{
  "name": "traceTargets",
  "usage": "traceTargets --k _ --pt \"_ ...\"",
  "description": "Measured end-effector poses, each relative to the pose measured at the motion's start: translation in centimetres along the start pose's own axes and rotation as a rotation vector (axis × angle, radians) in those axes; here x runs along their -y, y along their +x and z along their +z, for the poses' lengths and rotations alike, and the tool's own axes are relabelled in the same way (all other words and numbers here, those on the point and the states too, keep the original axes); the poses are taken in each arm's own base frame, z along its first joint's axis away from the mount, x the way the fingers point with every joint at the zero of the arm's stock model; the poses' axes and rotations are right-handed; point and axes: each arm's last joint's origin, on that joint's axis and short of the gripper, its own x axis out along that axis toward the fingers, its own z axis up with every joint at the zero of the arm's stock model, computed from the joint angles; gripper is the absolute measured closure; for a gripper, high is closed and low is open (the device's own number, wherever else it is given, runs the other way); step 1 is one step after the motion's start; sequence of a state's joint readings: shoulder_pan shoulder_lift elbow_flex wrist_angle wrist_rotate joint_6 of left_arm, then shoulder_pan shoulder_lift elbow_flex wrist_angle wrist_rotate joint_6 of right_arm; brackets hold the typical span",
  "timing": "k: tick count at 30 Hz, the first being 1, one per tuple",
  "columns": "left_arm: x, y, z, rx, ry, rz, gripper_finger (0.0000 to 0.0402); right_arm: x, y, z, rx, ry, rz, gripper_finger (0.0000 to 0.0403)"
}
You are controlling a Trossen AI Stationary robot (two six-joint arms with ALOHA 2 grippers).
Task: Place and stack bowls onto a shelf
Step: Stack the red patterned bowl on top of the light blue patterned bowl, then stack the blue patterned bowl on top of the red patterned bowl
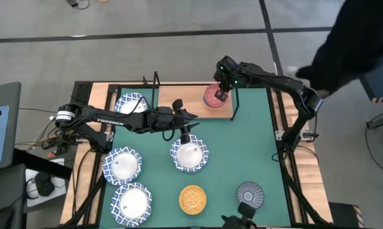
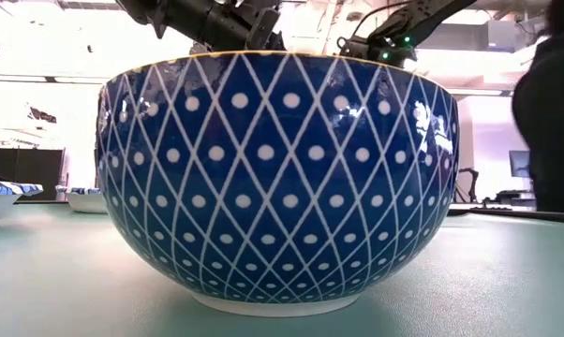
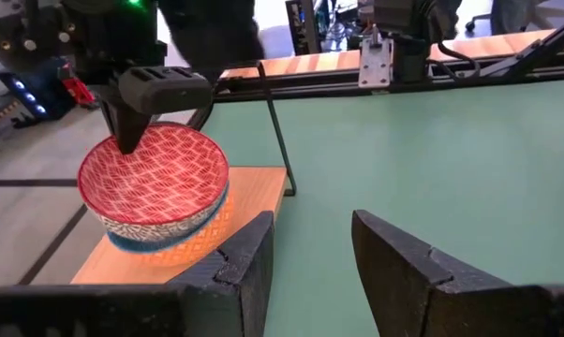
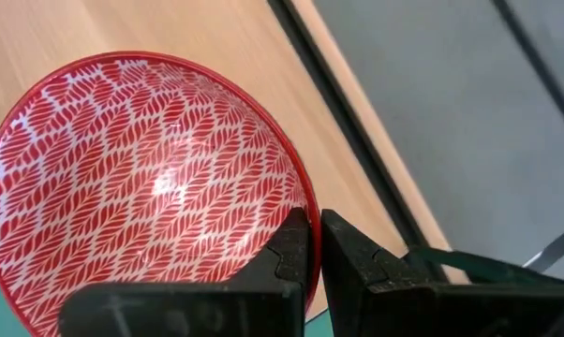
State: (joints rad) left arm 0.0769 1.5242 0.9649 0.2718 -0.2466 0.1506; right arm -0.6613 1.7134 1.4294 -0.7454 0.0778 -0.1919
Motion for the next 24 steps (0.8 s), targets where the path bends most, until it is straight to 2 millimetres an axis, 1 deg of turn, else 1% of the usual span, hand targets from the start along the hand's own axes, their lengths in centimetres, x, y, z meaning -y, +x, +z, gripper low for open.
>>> traceTargets --k 5,10,13,17,20,22,24 --pt "0.0 0.0 0.0 -0.002 -0.005 0.001 0.0268 0.3 0.2 0.0 -0.011 0.043 0.045 0.0344" --pt "-0.2 0.0 0.0 -0.003 -0.008 0.006 0.0268 0.9 -0.1 -0.1 0.001 0.09 0.041 0.0304" --pt "-0.4 0.0 -0.1 -0.012 -0.013 0.048 0.0268 1.5 -0.2 -0.1 -0.003 0.114 0.034 0.0278" --pt "-0.8 -0.8 0.3 -0.038 0.0 0.112 0.0268 2.0 -1.2 0.5 0.011 0.139 0.025 0.0251" --pt "-1.2 -1.7 1.0 -0.018 -0.011 0.124 0.0268 1.7 -1.7 1.1 0.051 0.146 0.025 0.0246" --pt "-1.3 -2.2 1.4 -0.007 -0.016 0.124 0.0268 1.3 -1.9 1.5 0.086 0.145 0.029 0.0249" --pt "-1.3 -2.6 1.5 -0.008 -0.016 0.119 0.0268 0.7 -1.6 1.7 0.084 0.133 0.038 0.0258"
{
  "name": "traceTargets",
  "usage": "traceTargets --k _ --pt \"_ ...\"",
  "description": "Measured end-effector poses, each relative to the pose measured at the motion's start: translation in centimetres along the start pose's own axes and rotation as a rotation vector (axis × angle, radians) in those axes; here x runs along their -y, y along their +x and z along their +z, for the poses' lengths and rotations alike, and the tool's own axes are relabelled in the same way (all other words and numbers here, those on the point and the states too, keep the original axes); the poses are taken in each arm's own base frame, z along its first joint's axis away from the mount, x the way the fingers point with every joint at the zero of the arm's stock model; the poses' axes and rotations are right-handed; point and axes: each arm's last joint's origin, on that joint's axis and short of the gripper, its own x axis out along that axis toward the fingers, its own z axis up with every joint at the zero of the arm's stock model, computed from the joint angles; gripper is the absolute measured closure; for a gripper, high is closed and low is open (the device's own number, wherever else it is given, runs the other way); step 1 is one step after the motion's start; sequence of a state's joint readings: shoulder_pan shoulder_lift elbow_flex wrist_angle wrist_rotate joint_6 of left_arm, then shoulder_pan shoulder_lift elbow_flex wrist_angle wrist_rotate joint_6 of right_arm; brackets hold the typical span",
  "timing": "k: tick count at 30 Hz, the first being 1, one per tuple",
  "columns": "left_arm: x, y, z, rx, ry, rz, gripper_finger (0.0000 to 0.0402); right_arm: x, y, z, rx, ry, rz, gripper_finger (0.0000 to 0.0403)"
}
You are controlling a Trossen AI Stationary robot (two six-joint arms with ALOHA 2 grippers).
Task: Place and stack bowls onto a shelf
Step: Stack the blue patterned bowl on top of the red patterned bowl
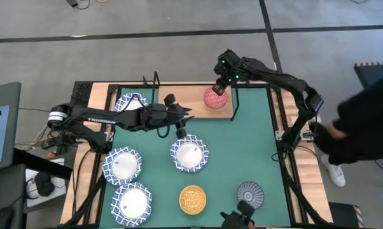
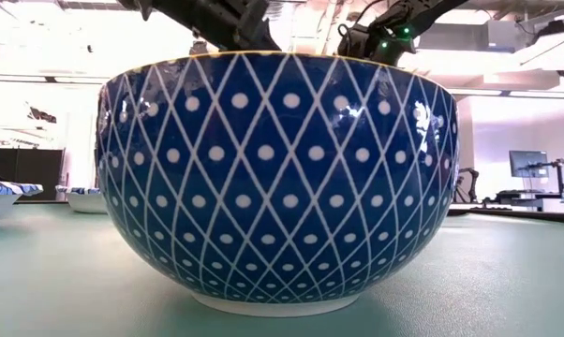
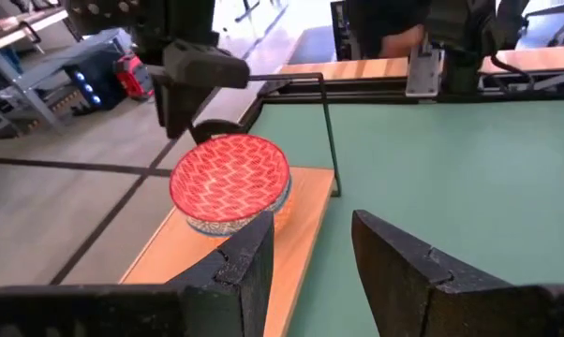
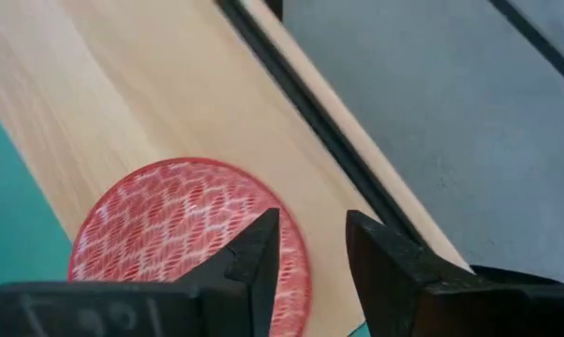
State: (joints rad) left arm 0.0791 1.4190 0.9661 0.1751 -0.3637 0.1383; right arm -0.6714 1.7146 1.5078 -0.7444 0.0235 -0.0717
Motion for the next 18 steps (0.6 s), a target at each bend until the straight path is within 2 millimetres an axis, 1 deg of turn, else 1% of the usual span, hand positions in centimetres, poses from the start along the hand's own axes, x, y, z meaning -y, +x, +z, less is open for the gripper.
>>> traceTargets --k 2,6,12,16,18 --pt "0.0 -0.2 -0.1 -0.019 0.007 -0.005 0.0268 -0.6 0.6 0.0 -0.013 -0.015 0.01 0.0268" --pt "0.0 -0.4 -0.3 -0.044 0.015 -0.007 0.0268 -1.1 1.8 0.1 -0.018 -0.024 0.012 0.0283" --pt "0.1 -0.4 -0.4 -0.058 0.016 -0.005 0.0268 -0.6 3.5 -0.2 -0.049 0.0 0.002 0.0286" --pt "0.1 -0.4 -0.5 -0.062 0.022 -0.003 0.0268 -0.2 3.5 -0.2 -0.053 0.002 -0.003 0.0286" --pt "0.1 -0.4 -0.5 -0.063 0.025 -0.001 0.0268 -0.1 3.0 -0.2 -0.042 -0.008 -0.006 0.0286"
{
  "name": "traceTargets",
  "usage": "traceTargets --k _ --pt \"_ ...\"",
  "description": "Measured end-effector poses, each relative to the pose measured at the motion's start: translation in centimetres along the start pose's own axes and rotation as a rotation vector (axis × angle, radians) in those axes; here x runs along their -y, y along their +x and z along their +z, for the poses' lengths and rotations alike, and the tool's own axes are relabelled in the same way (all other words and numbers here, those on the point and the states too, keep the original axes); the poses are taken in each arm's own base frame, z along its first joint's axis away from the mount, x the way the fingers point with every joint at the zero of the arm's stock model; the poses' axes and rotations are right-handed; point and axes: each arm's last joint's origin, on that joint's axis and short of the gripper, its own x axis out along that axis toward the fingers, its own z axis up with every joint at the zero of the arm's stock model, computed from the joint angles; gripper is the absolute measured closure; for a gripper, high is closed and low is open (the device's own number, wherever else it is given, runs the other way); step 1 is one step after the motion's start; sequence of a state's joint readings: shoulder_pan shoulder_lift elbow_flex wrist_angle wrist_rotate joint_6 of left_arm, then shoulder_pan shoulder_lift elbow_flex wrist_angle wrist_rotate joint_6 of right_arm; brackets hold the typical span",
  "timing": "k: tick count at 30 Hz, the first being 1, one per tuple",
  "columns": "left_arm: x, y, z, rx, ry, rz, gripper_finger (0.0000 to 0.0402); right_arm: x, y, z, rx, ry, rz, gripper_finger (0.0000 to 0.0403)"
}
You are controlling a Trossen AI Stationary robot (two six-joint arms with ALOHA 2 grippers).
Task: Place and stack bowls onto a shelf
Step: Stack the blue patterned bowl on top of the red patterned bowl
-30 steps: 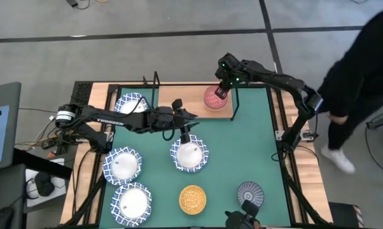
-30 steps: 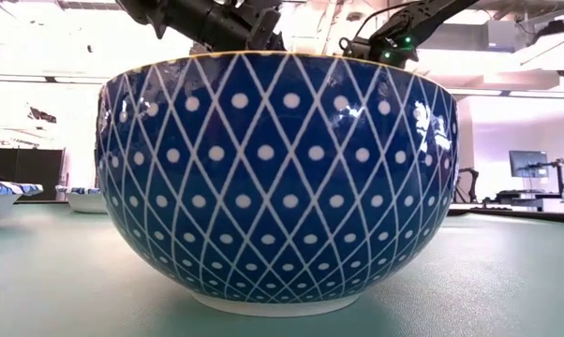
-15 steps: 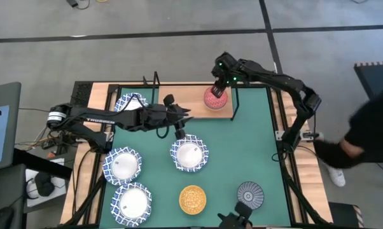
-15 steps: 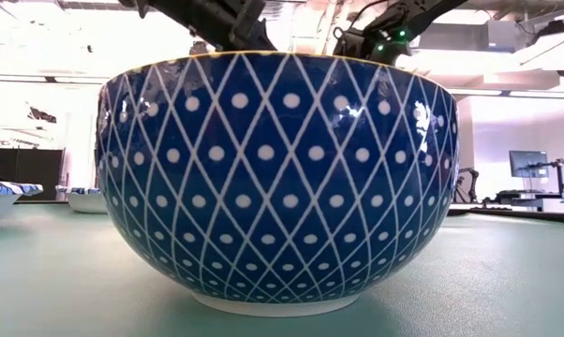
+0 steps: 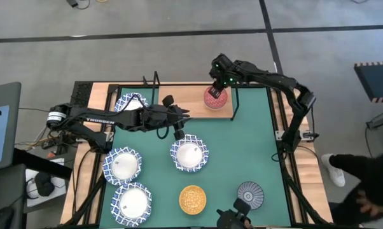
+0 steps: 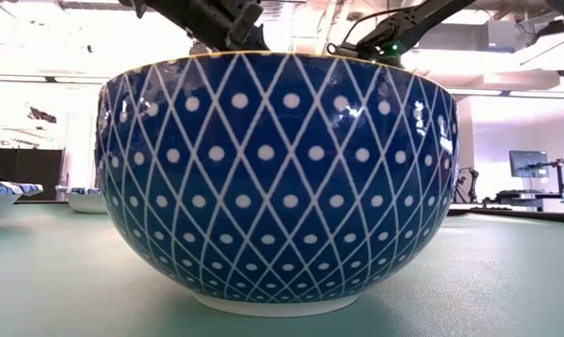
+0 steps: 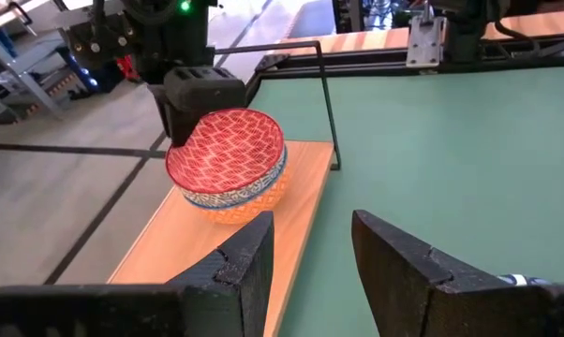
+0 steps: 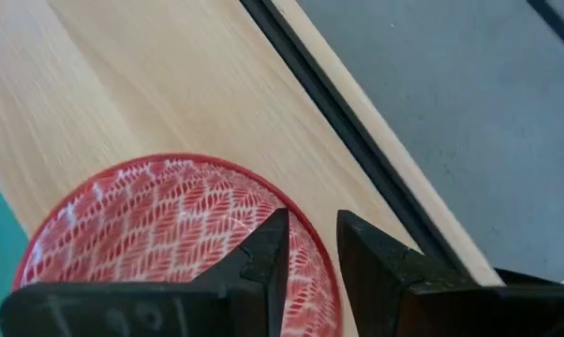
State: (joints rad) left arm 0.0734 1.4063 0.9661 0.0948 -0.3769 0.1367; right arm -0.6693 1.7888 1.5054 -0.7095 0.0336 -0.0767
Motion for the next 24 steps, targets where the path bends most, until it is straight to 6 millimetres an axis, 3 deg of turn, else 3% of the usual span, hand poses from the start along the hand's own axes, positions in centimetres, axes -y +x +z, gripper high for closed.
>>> traceTargets --k 7,11,17,24 --pt "0.0 0.0 -0.1 -0.012 0.013 0.003 0.0268 -0.2 -5.1 -0.2 0.057 -0.004 0.003 0.0286" --pt "0.0 0.0 -0.4 -0.035 0.013 0.0 0.0268 -2.4 -8.5 -1.9 -0.009 -0.028 0.046 0.0286" --pt "0.3 -0.1 -0.4 -0.041 0.005 -0.01 0.0268 -7.9 -12.2 -6.4 -0.053 -0.097 0.158 0.0286" --pt "1.6 -0.6 -0.3 -0.039 -0.008 -0.05 0.0268 -13.9 -16.0 -13.5 -0.066 -0.125 0.329 0.0286"
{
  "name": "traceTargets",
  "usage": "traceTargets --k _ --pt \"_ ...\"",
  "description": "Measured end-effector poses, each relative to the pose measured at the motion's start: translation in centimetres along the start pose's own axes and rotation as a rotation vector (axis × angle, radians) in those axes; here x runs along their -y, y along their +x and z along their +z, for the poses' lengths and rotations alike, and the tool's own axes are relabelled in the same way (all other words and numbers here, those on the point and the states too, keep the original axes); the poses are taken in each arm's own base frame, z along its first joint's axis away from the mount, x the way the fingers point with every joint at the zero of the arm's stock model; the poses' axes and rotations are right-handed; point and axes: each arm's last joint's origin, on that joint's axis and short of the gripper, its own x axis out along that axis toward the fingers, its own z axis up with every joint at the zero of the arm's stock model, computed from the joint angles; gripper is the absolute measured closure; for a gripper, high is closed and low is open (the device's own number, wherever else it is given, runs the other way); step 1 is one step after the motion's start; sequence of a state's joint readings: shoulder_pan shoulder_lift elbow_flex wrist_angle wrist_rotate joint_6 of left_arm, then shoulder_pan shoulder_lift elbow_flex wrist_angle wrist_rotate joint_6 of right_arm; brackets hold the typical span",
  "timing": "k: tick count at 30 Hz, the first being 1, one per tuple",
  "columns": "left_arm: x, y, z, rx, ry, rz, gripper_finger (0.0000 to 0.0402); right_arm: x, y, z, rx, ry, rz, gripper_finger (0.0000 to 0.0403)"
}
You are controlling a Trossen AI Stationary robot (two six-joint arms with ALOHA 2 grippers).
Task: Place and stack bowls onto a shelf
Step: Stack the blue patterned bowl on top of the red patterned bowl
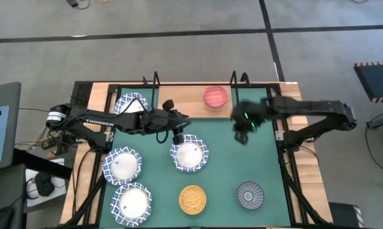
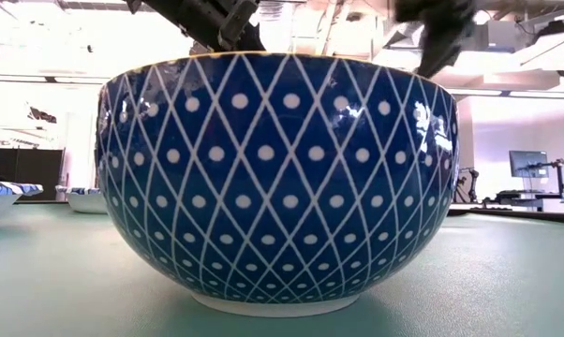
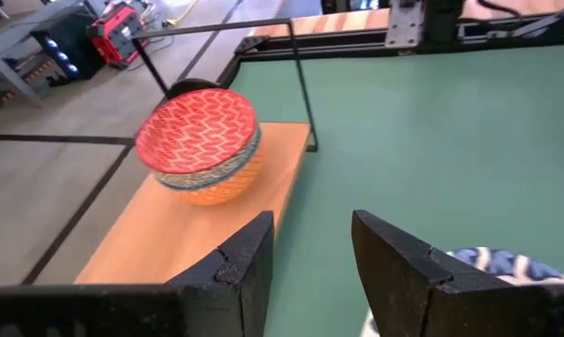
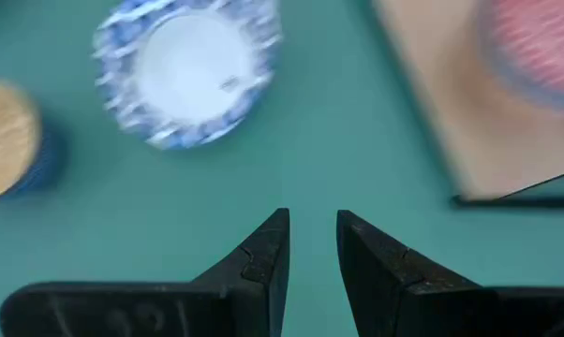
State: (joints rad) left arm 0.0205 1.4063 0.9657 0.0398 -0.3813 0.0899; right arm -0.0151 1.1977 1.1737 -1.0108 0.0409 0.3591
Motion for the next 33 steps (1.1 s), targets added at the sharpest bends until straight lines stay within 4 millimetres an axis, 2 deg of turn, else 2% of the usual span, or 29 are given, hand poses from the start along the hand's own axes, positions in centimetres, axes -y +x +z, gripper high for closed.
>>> traceTargets --k 4,8,14,18,25,33 --pt "0.6 -0.2 0.1 0.011 -0.02 -0.03 0.0268 -3.6 0.4 -3.9 -0.079 -0.03 0.049 0.0276" --pt "1.1 -0.3 0.4 0.039 -0.052 -0.102 0.0268 -6.5 1.3 -7.0 -0.167 -0.049 0.077 0.0247" --pt "1.5 -0.5 0.6 0.066 -0.091 -0.197 0.0268 -9.7 2.4 -9.6 -0.263 -0.061 0.077 0.0193" --pt "1.8 -0.6 0.5 0.051 -0.089 -0.207 0.0268 -11.7 3.6 -11.3 -0.328 -0.072 0.066 0.0181" --pt "2.7 -0.9 0.4 0.044 -0.072 -0.235 0.0268 -13.8 6.0 -13.6 -0.439 -0.082 -0.024 0.0192" --pt "3.4 -1.3 0.5 0.051 -0.055 -0.258 0.0266 -14.3 8.0 -14.4 -0.506 -0.089 -0.086 0.0223"
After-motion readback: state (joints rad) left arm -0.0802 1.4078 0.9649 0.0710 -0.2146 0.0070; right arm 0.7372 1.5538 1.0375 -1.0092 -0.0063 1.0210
